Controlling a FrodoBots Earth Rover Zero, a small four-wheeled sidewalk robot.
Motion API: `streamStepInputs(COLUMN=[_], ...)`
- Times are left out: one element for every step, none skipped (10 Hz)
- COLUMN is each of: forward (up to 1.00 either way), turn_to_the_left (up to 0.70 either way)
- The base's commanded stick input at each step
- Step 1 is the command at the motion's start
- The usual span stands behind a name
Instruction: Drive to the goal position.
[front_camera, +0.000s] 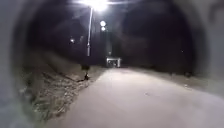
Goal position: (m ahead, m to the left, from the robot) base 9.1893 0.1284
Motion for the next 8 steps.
streamStepInputs(forward=[0.70, 0.70, 0.70, 0.70, 0.70, 0.70, 0.70, 0.70], turn_to_the_left=[0.00, 0.00, 0.00, 0.02, 0.08, 0.10, 0.10, 0.10])
